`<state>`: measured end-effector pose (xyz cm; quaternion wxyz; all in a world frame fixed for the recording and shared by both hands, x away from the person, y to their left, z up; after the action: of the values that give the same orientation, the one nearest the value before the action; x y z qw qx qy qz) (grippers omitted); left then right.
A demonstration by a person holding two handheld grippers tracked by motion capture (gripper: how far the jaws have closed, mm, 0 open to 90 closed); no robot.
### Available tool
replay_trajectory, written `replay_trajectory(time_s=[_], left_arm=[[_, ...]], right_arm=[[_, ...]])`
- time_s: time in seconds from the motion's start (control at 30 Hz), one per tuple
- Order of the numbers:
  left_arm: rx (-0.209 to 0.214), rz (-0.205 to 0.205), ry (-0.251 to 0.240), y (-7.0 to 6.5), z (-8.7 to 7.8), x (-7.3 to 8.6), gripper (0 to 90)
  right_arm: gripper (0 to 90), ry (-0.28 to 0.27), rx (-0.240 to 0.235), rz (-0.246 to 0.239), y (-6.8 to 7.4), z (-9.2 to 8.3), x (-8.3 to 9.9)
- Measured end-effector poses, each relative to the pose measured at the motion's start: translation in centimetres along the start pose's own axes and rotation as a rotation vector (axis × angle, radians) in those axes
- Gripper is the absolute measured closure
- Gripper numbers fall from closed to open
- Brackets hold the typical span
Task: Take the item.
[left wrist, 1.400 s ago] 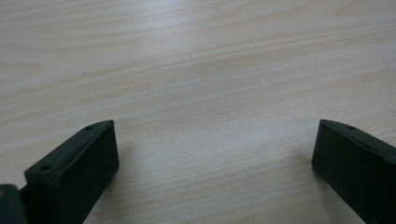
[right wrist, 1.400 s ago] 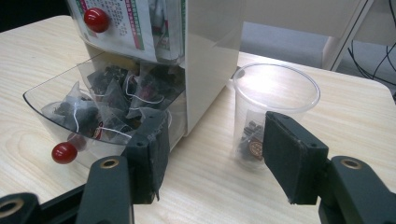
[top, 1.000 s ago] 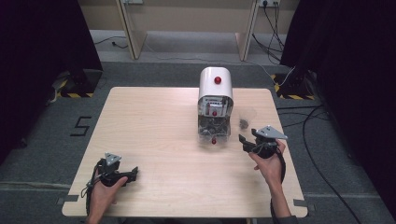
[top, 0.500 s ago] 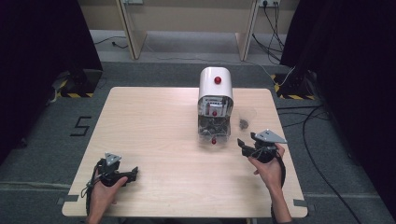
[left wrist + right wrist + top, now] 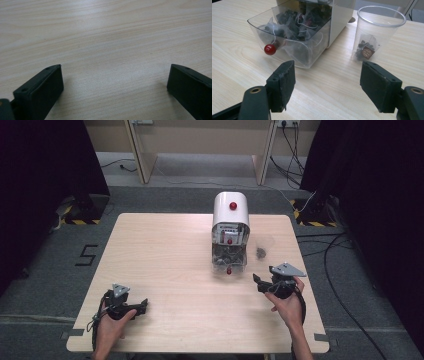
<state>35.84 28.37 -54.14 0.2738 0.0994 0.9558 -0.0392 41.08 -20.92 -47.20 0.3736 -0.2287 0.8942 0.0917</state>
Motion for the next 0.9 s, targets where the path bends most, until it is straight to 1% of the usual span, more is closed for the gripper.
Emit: replay_trajectory(time_s=[0.03, 0.37, 0.47, 0.9], left_arm=[[0.0, 0.0, 0.0, 0.0, 0.0, 0.0, 0.0], [0.0, 0.0, 0.0, 0.0, 0.0, 0.0, 0.0], [0.0, 0.0, 0.0, 0.0, 0.0, 0.0, 0.0], [-0.001, 0.0, -0.001, 0.0, 0.0, 0.0, 0.0]], right_arm=[[29.0, 0.003, -0.001, 0.004, 0.1, 0.0, 0.1], [28.4, 0.024, 0.001, -0.012, 0.5, 0.1, 0.8], [28.4, 0.032, -0.006, -0.007, 0.6, 0.1, 1.0], [28.3, 0.05, -0.008, -0.012, 0.9, 0.2, 2.0]])
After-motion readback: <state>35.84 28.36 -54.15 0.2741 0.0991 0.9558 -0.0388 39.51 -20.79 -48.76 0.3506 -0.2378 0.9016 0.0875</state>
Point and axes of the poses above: each handheld gripper's, and its own axes: z roughly forward along the jaws, x roughly out of its underside, y roughly to its left, the point moved 2 cm from there along z, roughly forward along the jaws, and after that the axes turned 15 degrees about y, right-handed, at the moved point
